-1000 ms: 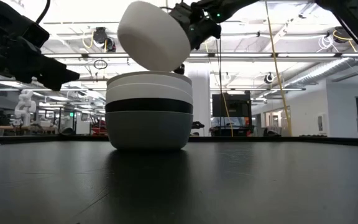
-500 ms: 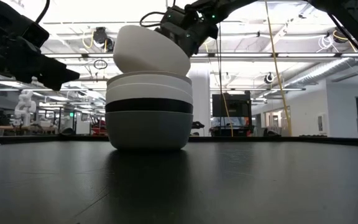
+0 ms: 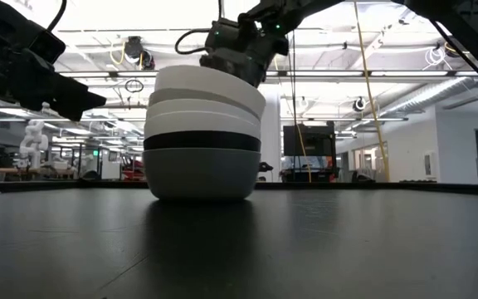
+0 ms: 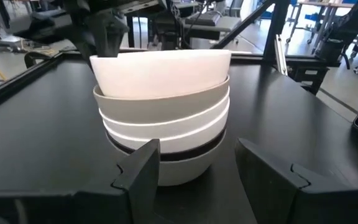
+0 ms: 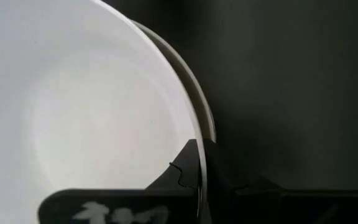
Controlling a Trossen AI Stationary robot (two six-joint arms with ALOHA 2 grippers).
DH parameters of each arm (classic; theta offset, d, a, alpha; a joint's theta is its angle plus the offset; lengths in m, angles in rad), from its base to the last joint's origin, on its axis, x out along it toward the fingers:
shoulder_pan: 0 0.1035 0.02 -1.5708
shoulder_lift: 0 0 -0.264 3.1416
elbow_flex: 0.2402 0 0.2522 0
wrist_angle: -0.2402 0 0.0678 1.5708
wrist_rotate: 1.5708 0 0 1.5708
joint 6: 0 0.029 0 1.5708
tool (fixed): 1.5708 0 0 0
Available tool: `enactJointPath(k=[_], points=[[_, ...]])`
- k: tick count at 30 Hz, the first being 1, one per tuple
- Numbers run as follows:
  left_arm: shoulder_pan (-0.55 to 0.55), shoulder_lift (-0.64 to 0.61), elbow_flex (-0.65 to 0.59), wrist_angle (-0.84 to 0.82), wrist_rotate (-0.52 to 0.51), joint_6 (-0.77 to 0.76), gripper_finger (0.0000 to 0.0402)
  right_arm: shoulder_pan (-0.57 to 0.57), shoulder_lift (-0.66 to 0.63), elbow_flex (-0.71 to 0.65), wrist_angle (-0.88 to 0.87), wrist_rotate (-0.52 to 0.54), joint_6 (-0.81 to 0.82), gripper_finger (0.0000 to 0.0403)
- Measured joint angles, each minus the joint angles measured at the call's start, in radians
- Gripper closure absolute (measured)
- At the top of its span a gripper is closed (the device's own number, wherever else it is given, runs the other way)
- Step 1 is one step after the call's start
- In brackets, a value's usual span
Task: Nest bowls inside each other
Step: Stack the white bowl on the gray bowl
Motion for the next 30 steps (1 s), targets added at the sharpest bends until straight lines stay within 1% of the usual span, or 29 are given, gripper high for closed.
enactJointPath(k=[3,13,16,20,24,30], points=[[0.0,-0.001,0.0,0.0,0.001,-0.003,0.019,0.006,-0.005,0.0,-0.024,0.035,0.0,0.0403],[0.0,-0.001,0.0,0.001,0.001,-0.006,0.019,0.02,-0.008,0.0,-0.103,0.038,-0.005,0.0403],[0.0,-0.001,0.0,0.001,0.001,-0.01,0.019,0.028,-0.009,0.0,-0.11,0.078,-0.001,0.0403],[0.0,-0.001,0.0,0.001,0.001,-0.014,0.019,0.03,-0.015,0.0,-0.134,0.091,0.0,0.0403],[0.0,-0.001,0.0,0.0,0.001,-0.015,0.019,0.03,-0.017,0.0,-0.145,0.137,-0.001,0.0403],[0.0,-0.001,0.0,0.0,0.001,-0.022,0.019,0.004,-0.017,0.0,-0.145,0.139,-0.002,0.0403]])
